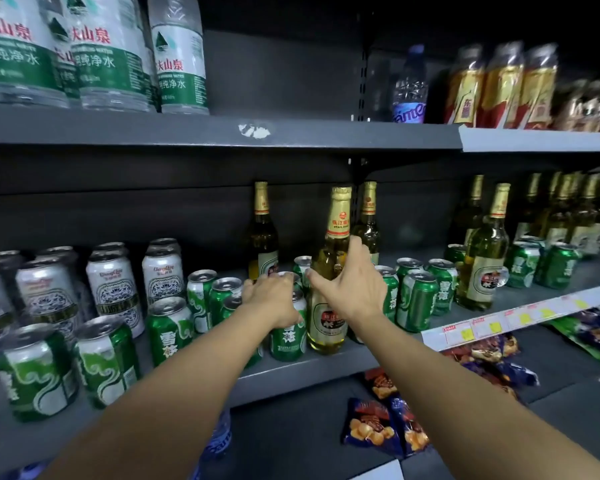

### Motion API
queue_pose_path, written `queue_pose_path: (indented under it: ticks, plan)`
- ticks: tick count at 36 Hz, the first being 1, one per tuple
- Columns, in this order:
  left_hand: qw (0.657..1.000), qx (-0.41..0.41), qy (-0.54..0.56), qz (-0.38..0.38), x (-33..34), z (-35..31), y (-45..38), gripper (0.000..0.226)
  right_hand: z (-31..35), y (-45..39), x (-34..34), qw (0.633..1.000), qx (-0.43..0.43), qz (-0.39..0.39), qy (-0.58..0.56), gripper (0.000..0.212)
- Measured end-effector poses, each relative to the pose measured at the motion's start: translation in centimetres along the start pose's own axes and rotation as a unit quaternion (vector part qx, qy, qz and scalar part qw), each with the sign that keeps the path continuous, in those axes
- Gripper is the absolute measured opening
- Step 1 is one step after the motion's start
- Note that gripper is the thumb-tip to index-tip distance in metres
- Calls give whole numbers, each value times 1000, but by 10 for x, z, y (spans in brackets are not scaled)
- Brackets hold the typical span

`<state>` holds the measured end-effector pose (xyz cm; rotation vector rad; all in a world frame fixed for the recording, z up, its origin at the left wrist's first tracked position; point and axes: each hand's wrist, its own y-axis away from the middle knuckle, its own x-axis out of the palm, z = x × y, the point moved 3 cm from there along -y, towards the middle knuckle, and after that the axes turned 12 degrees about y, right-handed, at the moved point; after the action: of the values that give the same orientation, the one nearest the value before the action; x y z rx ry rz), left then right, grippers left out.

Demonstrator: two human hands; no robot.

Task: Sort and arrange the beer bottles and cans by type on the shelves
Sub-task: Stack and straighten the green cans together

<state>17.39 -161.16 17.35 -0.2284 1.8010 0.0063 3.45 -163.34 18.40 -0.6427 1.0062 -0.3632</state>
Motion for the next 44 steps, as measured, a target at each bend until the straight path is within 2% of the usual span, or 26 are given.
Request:
queue_pose_path:
  ticks: [5,8,12,15,22,27,32,37,41,44]
  plan:
    - [1000,11,1,11,-1,-3,2,85,0,7,-32,998,-18,-43,-33,60]
    - [998,56,5,-29,-7,-16,7,79,-8,13,-51,997,3,-59,-46,59]
    - [986,140,39,-85,-7,-52,23,53,-35,26,-68,997,44,-69,-5,61]
    - [975,183,87,-85,4,-83,35,42,-66,39,-78,994,75,-70,39,59]
    - [960,270,70,10,68,-167,44,37,-166,68,-103,976,178,-68,110,59]
    - [950,304,35,66,117,-249,42,34,-246,82,-140,965,206,-69,148,53]
    - [936,339,52,83,153,-349,43,34,-341,85,-185,952,245,-69,167,56]
    - [932,345,49,96,182,-451,37,42,-432,75,-230,948,250,-55,187,61]
    - [934,342,39,95,195,-514,26,45,-496,59,-255,947,248,-45,198,73]
    - [935,340,32,93,204,-552,11,46,-537,43,-266,951,245,-46,182,71]
